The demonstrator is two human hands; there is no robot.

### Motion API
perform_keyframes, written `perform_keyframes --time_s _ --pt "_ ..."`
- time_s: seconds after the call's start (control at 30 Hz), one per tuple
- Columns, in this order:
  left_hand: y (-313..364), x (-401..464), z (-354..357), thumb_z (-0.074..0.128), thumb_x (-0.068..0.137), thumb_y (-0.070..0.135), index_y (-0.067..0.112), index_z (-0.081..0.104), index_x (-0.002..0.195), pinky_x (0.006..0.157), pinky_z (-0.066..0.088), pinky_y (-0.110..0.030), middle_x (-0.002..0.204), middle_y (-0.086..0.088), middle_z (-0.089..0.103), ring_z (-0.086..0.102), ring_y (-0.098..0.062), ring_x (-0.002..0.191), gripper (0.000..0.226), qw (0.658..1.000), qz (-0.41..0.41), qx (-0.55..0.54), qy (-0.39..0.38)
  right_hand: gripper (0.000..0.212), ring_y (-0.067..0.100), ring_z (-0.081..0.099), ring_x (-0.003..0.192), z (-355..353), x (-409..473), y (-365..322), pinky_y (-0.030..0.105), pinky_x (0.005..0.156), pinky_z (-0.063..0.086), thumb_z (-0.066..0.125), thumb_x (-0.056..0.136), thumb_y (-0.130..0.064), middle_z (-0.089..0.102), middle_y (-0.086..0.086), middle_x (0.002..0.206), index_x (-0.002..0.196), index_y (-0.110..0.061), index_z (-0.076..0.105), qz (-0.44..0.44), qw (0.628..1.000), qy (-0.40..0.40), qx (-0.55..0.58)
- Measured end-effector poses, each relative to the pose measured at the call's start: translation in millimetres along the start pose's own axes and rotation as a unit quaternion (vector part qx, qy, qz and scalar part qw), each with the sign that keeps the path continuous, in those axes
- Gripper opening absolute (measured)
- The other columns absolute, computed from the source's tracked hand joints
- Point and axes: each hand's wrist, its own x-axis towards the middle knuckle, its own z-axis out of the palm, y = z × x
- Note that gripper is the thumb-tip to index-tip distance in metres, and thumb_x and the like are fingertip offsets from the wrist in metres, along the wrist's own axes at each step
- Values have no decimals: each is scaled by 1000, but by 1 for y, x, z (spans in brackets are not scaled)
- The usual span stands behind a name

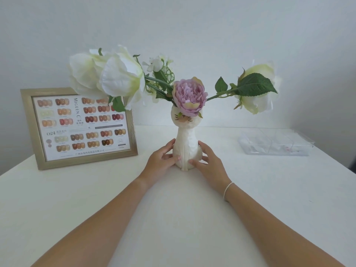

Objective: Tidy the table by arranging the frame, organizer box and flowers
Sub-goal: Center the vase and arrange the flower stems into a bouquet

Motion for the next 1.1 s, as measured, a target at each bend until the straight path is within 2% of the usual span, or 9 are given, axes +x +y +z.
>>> perform_keyframes --time_s 0.13,0.3,0.5,0.6,0.9,1.1 --pt "2 8 8 61 85 8 23 41 139 106 42 -35 136 9 53 60 -12 113 59 1000 8 0 3 63 9 48 109 -5 7 4 -5 67 40 65 83 -14 46 -24 114 137 -27 36 6 1000 13 15" --pt "-2 25 14 62 85 11 27 42 137 105 42 -31 133 7 56 61 -9 111 58 1000 8 3 1 62 5 50 102 -12 20 10 -6 66 39 64 83 -11 44 -33 107 137 -25 37 1 1000 23 6" --pt "-8 53 23 63 85 14 27 39 139 107 40 -34 135 6 55 59 -9 114 61 1000 4 17 -1 62 9 49 106 -25 41 18 -5 66 39 63 84 -11 47 -20 115 138 -23 36 -1 999 32 -5" --pt "-10 67 29 62 85 14 26 38 140 107 40 -35 135 5 55 60 -9 113 61 1000 5 17 -7 62 11 48 113 -32 52 24 2 69 41 63 84 -14 47 -14 122 138 -24 36 3 999 35 -11" --pt "-19 104 37 62 86 16 27 37 140 109 38 -34 134 5 56 60 -7 112 61 1000 9 22 -7 59 13 52 111 -44 86 36 -3 65 40 63 84 -14 51 -11 122 136 -25 38 -2 999 39 -22" --pt "-22 118 38 62 85 19 28 36 141 109 37 -33 134 5 56 60 -6 112 62 1000 9 30 -7 59 16 51 118 -47 98 41 4 71 43 61 85 -14 50 -7 130 137 -24 36 -6 999 35 -24"
